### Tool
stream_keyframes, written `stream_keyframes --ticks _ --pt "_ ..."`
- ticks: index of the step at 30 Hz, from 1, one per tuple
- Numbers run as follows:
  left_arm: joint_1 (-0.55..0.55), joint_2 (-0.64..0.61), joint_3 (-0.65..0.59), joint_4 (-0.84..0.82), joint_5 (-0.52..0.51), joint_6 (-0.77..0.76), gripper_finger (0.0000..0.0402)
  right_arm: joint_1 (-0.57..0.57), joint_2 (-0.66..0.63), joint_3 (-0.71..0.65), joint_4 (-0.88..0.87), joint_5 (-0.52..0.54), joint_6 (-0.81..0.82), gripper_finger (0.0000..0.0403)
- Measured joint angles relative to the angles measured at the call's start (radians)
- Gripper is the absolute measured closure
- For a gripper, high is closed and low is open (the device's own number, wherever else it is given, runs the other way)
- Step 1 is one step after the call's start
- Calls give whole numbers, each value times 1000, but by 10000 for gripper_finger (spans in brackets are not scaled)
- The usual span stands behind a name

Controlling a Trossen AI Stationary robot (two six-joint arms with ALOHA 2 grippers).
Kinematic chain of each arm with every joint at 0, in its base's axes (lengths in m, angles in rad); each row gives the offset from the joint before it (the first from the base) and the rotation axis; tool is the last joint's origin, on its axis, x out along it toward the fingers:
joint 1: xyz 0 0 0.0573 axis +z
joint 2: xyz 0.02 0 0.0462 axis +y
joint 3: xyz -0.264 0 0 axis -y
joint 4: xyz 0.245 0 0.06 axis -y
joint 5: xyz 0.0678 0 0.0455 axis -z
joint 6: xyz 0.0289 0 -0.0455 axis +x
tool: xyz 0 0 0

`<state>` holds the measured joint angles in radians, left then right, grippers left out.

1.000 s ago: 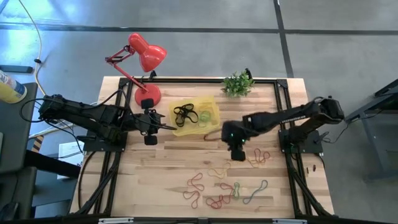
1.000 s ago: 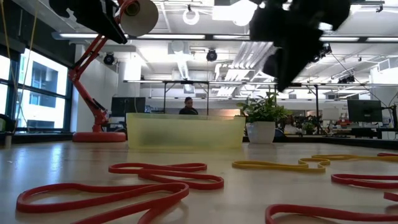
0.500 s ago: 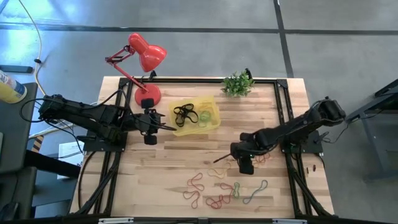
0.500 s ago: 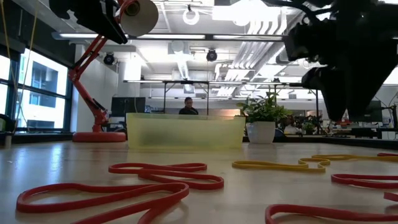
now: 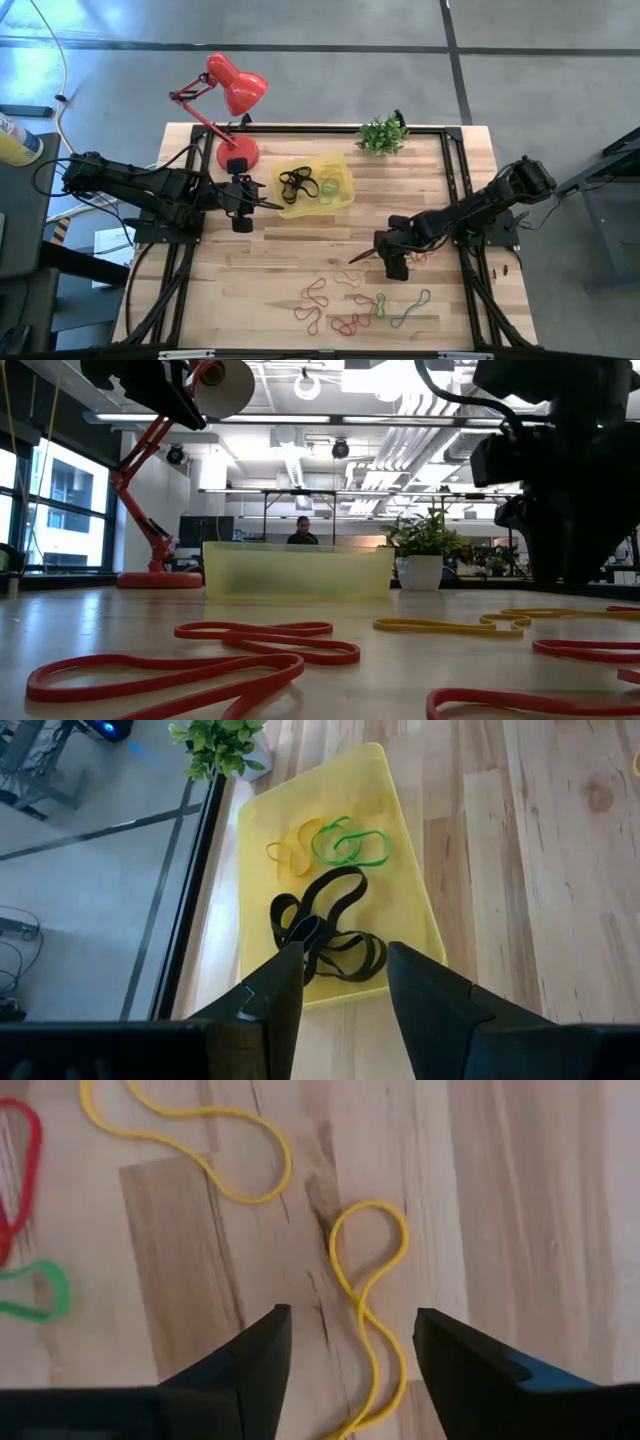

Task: Pick and place rubber bands into bin
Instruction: Put the yellow rubber band into the yellow bin

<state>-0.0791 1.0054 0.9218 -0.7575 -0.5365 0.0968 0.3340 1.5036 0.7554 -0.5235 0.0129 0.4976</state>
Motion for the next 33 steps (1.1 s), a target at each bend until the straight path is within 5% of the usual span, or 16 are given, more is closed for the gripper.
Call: stream_keyframes --ticks 26,33 --pt "0 0 0 9 -7 -3 266 -35 97 -14 51 -45 -87 248" --pt "0 0 0 9 -7 -3 266 -35 115 -15 39 -35 -86 291"
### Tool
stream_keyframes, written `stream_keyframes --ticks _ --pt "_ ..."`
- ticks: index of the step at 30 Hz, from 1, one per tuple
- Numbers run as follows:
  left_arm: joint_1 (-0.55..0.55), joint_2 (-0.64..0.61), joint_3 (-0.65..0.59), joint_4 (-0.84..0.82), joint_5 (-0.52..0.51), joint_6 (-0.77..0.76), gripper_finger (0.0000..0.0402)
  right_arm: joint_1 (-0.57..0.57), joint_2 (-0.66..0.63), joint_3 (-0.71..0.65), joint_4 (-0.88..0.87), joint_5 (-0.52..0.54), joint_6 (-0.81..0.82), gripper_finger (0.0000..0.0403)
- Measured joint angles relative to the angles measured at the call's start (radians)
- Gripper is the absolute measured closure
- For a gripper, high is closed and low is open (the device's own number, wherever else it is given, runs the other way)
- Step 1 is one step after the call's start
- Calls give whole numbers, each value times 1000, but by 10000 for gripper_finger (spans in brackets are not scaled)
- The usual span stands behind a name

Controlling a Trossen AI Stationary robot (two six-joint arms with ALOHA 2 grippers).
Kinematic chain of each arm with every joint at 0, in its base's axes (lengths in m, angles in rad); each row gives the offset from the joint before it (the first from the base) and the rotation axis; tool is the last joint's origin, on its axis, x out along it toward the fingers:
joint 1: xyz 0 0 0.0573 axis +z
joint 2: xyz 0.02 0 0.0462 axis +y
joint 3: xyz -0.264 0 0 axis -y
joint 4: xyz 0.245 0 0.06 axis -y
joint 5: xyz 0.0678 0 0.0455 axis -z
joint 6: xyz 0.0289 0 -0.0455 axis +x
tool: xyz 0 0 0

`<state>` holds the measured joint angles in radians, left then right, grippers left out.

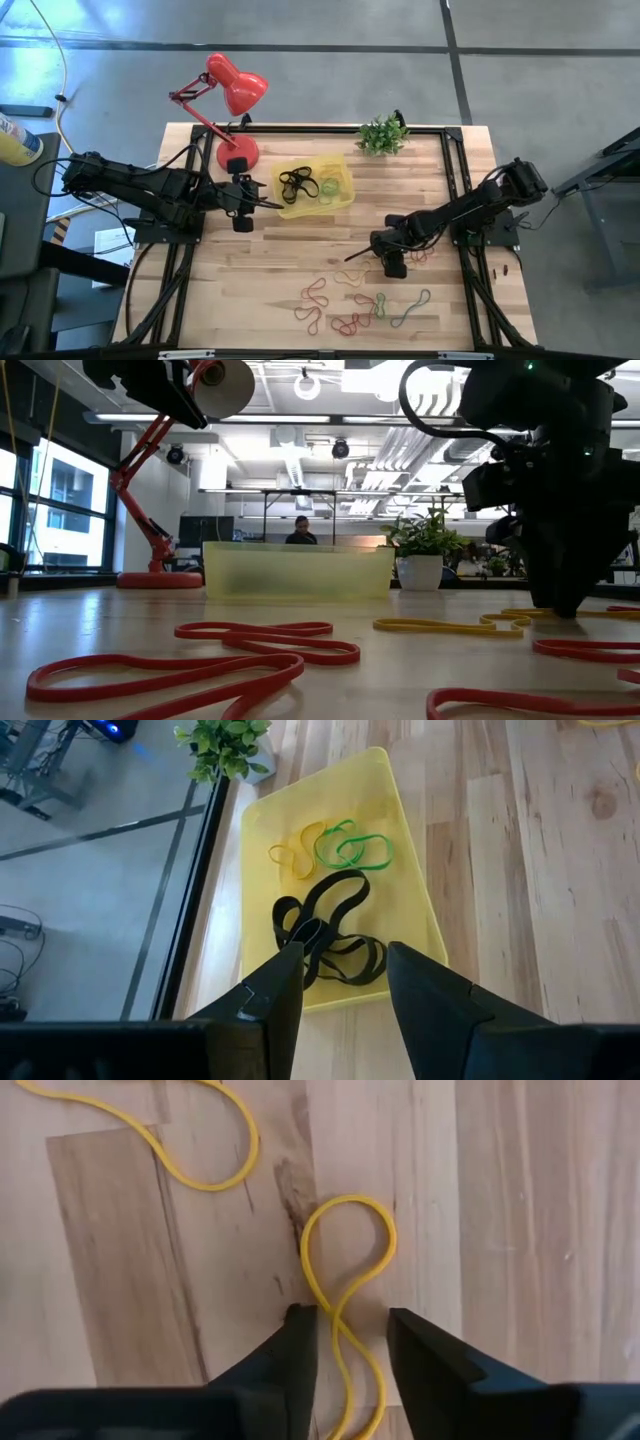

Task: Pick and place rubber bands into bin
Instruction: Put the yellow rubber band into the yellow bin

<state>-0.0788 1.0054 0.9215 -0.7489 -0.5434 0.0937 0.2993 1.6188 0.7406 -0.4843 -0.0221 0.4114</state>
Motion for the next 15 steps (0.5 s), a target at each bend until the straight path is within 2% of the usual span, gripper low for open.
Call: stream_keyframes --ticks 11,15 --pt "0 0 0 0 0 -3 266 0 2 -2 -17 8 8 392" --pt "0 0 0 0 0 -5 266 0 3 -2 -18 8 30 394"
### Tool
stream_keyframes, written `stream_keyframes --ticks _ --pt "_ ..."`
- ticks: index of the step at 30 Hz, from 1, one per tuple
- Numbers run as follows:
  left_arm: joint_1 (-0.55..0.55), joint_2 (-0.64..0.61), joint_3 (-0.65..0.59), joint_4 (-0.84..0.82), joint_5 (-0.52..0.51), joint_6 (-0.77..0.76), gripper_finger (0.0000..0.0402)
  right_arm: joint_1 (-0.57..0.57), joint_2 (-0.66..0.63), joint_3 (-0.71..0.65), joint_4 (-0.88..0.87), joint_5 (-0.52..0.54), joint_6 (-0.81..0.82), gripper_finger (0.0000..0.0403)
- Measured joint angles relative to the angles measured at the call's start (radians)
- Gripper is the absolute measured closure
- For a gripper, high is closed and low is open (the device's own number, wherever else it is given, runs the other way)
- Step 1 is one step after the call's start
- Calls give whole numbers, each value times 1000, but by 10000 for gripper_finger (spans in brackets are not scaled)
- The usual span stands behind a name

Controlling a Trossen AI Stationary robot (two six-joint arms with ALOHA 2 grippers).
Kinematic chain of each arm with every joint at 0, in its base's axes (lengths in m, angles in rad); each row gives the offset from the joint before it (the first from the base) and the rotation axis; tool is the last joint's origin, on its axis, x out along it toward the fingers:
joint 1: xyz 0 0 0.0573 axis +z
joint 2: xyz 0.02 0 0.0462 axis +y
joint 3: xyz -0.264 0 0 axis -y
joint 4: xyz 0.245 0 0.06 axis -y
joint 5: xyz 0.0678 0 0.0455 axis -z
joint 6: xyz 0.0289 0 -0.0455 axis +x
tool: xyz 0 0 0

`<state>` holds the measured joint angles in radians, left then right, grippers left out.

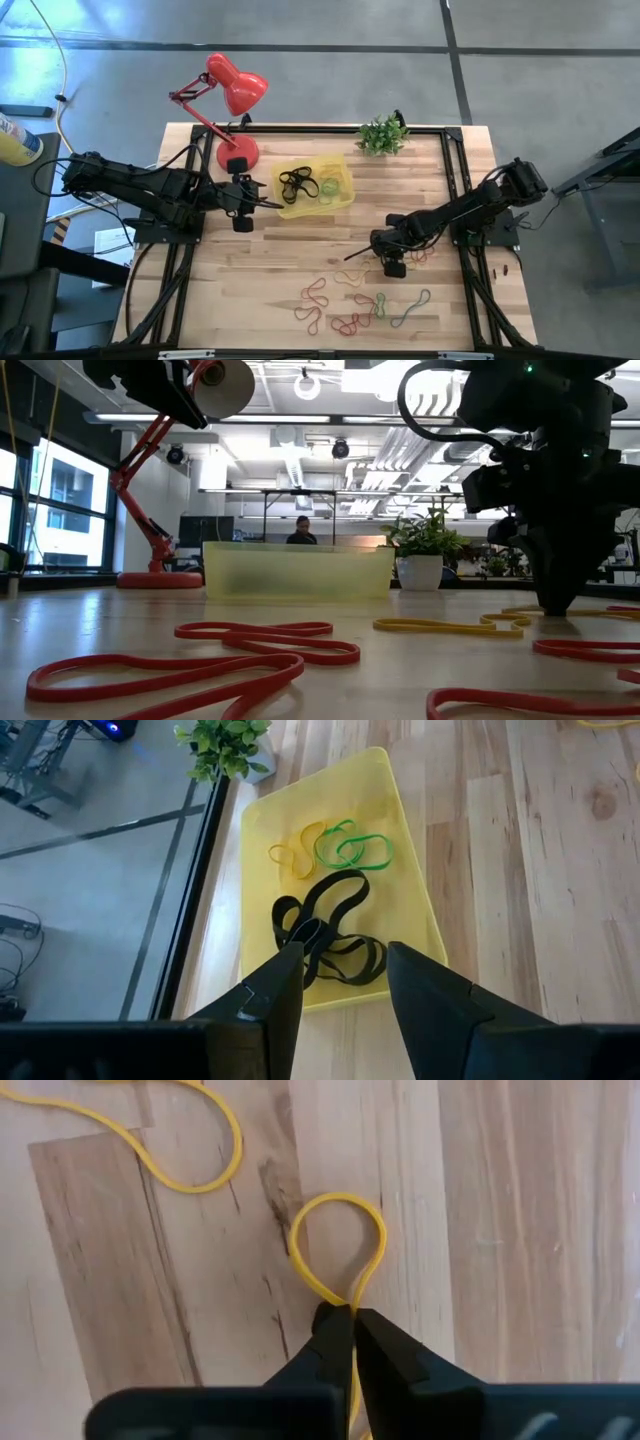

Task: Pick and place rubber bands into bin
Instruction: Put the yellow rubber band into the yellow bin

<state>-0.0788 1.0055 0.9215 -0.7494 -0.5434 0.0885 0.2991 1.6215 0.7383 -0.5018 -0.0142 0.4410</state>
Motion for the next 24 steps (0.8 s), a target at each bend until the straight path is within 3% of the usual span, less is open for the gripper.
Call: stream_keyframes --ticks 8,24 --pt "0 0 0 0 0 -7 266 1 -33 -2 0 15 55 400" --pt "0 0 0 0 0 -7 266 1 -226 -4 11 62 79 402"
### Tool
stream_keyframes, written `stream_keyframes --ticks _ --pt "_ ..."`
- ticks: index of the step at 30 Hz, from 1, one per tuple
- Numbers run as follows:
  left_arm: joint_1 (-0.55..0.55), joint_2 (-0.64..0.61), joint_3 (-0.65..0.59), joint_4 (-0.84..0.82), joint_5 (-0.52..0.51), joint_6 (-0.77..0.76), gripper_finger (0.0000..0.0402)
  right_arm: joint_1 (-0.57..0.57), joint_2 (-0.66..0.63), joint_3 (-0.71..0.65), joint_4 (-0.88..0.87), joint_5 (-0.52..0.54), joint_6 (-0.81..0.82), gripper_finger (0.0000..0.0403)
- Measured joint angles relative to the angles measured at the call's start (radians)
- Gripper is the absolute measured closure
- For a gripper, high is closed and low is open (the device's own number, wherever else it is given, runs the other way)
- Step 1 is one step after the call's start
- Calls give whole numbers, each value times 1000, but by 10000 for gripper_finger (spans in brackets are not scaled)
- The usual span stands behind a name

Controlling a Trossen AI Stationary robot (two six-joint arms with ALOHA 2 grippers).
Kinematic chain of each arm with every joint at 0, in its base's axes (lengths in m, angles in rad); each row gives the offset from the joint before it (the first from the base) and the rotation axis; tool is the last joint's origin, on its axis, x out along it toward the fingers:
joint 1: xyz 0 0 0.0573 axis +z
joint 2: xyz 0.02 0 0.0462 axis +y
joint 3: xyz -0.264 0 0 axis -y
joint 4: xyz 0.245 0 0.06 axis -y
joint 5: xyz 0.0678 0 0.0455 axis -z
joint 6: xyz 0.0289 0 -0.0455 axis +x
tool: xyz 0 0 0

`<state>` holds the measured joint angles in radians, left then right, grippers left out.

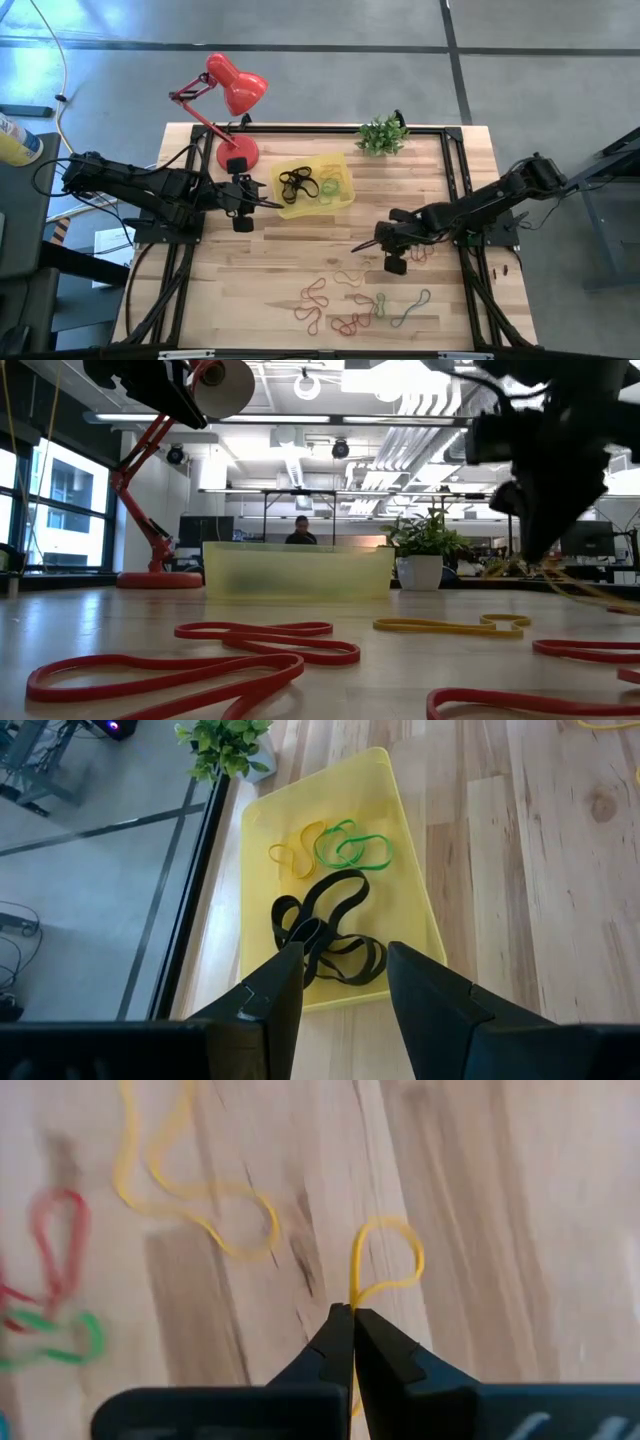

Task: Pick and place rubber bands into bin
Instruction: Put the yellow rubber band into the yellow bin

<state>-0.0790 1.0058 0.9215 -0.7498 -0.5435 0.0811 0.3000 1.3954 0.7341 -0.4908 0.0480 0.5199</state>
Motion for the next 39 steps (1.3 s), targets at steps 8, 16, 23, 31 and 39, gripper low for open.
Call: stream_keyframes --ticks 8,16,23,31,39 --pt "0 0 0 0 -19 -1 266 -30 -114 2 127 50 -40 402" --pt "0 0 0 1 -19 -10 266 -96 -194 2 268 96 -94 403" --pt "0 0 0 2 -19 -15 266 -180 -205 3 440 100 -181 403" --pt "0 0 0 34 -19 -17 266 -293 -205 3 616 136 -269 403" --pt "0 0 0 72 -26 -8 266 -385 -196 4 740 145 -319 403"
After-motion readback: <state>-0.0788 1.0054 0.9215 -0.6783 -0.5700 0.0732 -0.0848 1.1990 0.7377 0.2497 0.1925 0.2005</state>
